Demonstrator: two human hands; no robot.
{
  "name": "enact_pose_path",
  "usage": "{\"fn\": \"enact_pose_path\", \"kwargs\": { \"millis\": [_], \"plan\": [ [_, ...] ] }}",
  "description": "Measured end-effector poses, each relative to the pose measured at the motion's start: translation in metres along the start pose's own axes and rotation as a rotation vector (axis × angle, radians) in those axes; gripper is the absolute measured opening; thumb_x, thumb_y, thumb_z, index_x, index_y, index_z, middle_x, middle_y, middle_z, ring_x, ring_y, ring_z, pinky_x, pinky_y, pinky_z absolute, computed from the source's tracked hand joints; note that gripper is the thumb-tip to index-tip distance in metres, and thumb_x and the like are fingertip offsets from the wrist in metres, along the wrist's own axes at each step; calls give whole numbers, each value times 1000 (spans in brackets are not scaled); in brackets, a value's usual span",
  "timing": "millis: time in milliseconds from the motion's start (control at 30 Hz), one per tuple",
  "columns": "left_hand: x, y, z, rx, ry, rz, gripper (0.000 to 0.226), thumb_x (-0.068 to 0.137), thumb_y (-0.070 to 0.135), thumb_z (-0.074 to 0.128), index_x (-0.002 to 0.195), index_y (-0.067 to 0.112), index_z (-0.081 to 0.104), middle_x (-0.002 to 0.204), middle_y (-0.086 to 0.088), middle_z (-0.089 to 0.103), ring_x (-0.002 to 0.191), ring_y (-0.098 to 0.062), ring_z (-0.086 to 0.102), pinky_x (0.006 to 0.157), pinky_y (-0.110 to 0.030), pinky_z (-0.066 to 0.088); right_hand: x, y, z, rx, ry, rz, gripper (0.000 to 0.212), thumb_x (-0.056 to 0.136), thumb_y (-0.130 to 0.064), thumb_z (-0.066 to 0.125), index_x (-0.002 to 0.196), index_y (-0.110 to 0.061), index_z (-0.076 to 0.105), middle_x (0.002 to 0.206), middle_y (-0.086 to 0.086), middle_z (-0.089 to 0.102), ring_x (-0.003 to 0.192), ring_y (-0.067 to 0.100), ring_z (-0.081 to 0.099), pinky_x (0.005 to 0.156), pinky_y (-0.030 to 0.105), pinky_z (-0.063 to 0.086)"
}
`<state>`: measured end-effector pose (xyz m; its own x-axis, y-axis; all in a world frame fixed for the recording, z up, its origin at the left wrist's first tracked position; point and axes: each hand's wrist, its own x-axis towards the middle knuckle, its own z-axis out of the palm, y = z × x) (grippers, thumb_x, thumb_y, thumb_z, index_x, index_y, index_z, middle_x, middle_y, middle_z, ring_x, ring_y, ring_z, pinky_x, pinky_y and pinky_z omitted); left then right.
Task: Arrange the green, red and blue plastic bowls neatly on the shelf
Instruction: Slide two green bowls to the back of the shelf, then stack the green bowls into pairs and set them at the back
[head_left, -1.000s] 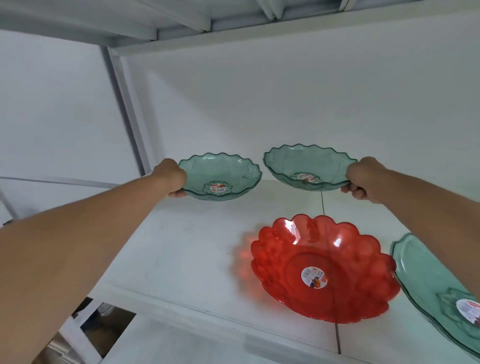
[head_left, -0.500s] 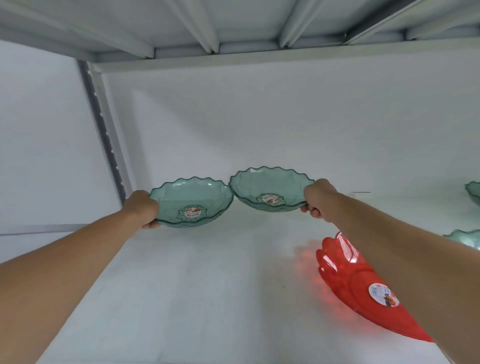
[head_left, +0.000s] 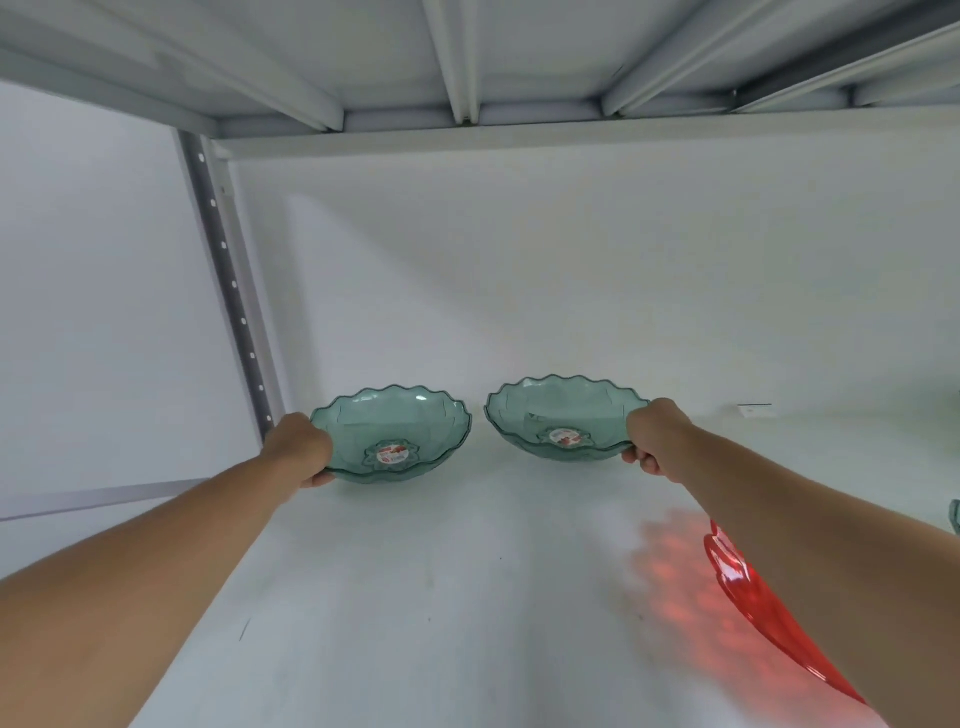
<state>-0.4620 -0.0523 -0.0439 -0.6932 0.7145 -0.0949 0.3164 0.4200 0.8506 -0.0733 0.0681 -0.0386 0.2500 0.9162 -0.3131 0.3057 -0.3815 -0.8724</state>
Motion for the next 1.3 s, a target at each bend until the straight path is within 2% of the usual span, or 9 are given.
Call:
{"fn": "enact_pose_path", "kwargs": {
  "millis": [133,367,467,567,633,867,1000,1167,1300],
  "plan": [
    [17,-8,13,-17,-8,-9,29,100,-4,47,125,-1,62,127,-26,66,106,-45,73,76,-52,66,6,7,15,-72,-1,-24,29,96,0,31,104,-2,59,83,22,62,16,13,33,41,13,22],
    [34,-21,15,-20,-21,-23,34,95,-6,50,127,-1,61,123,-28,67,101,-47,75,84,-61,64,10,13,19,-147,-40,4,31,93,-2,38,103,1,67,74,24,67,43,18,37,43,16,26],
    [32,-22,9,-15,-53,-12,48,97,16,50,145,8,52,130,-23,65,98,-43,74,87,-54,63,6,11,14,-157,-44,40,20,93,-7,44,107,-5,58,89,22,64,60,23,48,51,24,33],
    [27,-19,1,271,51,168,80,99,58,37,167,18,28,159,-18,45,132,-41,56,101,-49,53,-2,2,1,-293,52,-68,27,96,-18,48,119,-10,37,108,18,61,82,32,66,61,31,52],
    [20,-10,-1,376,119,349,86,94,70,29,167,23,28,166,-13,36,149,-38,40,110,-54,43,-7,-2,-12,-469,117,-236,34,99,-29,46,125,-10,36,119,16,59,93,38,70,74,38,61],
    [-36,44,58,431,-15,786,71,102,64,32,164,29,37,167,1,41,150,-27,41,116,-49,39,-23,7,-65,-871,243,-572,34,104,-32,37,117,-9,59,111,14,64,105,38,63,83,39,46],
    [-86,66,106,431,-119,988,59,108,57,36,158,30,49,160,7,50,140,-21,52,114,-41,42,-39,31,-97,-1037,340,-680,37,102,-37,36,101,-18,67,102,8,68,87,33,62,73,37,50],
    [-162,109,182,379,-191,1030,56,107,55,38,154,30,54,158,8,52,145,-19,48,116,-38,38,-36,64,-175,-1018,374,-710,42,104,-46,34,116,-23,67,110,5,72,87,29,59,70,36,45],
    [-212,148,238,366,-208,1056,56,107,56,40,151,28,58,156,3,57,142,-21,52,115,-35,37,-23,90,-249,-973,355,-739,49,103,-53,36,132,-25,64,125,5,70,111,31,65,77,37,45]
  ]
}}
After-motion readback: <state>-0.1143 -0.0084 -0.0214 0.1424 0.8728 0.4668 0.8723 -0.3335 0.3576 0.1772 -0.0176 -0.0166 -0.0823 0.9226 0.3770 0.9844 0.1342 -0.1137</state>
